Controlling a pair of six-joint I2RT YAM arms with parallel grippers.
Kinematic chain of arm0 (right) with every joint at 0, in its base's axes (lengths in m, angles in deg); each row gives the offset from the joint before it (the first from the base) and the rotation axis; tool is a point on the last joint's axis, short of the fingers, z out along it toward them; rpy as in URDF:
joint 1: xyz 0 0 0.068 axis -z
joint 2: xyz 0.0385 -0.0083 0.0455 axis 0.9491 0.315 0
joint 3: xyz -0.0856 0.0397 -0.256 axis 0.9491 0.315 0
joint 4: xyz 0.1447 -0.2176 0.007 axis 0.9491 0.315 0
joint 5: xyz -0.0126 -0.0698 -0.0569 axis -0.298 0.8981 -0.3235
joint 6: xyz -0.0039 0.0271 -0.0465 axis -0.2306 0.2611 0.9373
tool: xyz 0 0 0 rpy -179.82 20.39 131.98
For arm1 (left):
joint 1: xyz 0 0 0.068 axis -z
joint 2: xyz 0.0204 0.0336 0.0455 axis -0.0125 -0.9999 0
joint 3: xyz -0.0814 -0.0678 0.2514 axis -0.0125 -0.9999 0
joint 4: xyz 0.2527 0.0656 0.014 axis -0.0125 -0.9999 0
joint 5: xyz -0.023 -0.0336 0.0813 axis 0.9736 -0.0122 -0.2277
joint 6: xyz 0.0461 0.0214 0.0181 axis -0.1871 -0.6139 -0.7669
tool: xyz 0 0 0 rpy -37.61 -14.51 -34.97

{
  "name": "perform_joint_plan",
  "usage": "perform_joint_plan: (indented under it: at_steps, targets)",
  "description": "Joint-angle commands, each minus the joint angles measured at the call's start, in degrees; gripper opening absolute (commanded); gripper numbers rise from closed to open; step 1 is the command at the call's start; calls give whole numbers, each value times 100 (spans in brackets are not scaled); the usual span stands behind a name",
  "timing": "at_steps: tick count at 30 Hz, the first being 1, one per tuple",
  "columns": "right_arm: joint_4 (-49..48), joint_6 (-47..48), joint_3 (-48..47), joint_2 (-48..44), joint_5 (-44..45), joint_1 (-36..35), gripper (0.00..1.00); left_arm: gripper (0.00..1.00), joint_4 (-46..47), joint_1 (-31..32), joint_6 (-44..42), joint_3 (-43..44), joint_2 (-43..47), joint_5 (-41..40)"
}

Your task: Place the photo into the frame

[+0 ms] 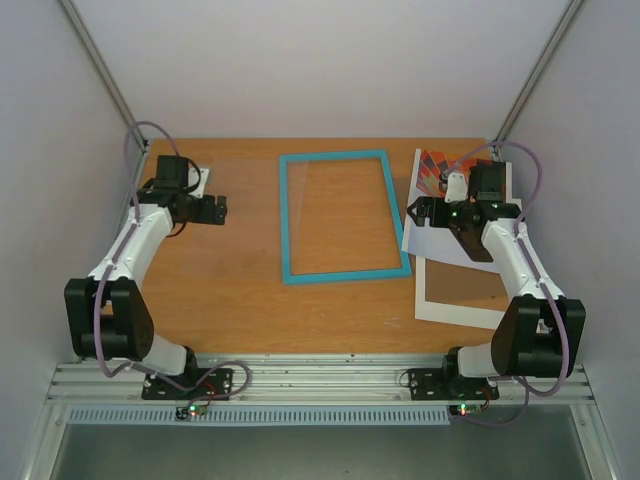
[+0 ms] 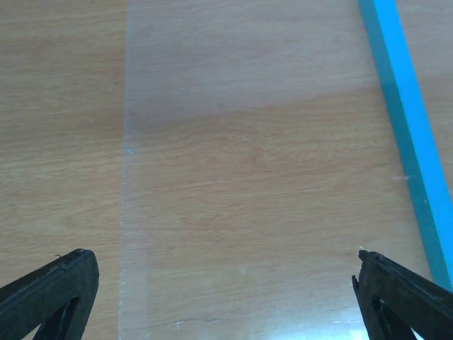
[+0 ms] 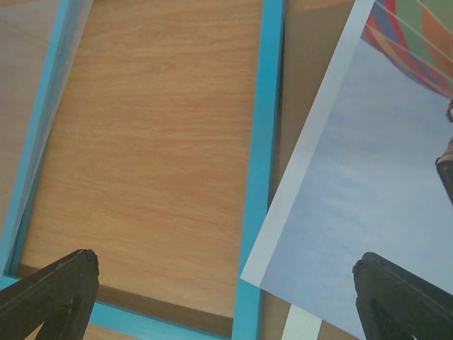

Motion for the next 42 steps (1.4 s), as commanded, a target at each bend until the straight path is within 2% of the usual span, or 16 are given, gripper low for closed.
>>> perform_joint_plan:
  at_steps: [1, 5, 8, 11, 14, 19, 26, 30, 34, 42]
  targets:
    - [-27, -218, -119, 113, -225, -30, 98, 99, 117, 484, -324, 295, -175, -211]
    - [-62, -305, -91, 236, -258, -30, 99, 99, 137, 1146, -578, 547, -478, -628]
    - [-128, -447, -67, 277, -266, -30, 98, 99, 322, 1698, -410, 784, -860, -1336]
    - [-315, -726, -114, 386, -544, -104, 99, 99, 256, 1844, -172, 1079, -1199, -1349]
    - [-542, -1195, -441, 774, -901, -413, 99, 99, 90, 1836, -42, 1273, -1406, -885]
    - [-1207, -2295, -1042, 1816, -1251, -1445, 98, 99, 199, 1721, 29, 949, -1211, -615]
    - [-2123, -3491, -1642, 3148, -1321, -2467, 97, 99, 430, 914, 176, 373, -485, -24]
    - [-2597, -4247, -1911, 3894, -1481, -2741, 93, 99, 640, 790, 187, 100, -96, -70]
    - [-2883, -4543, -2147, 4392, -1507, -2890, 90, 99, 845, 789, 162, -86, 154, -111]
    - [-3375, -5178, -2681, 5213, -1676, -3037, 82, 99, 861, 781, 222, -118, 141, -16]
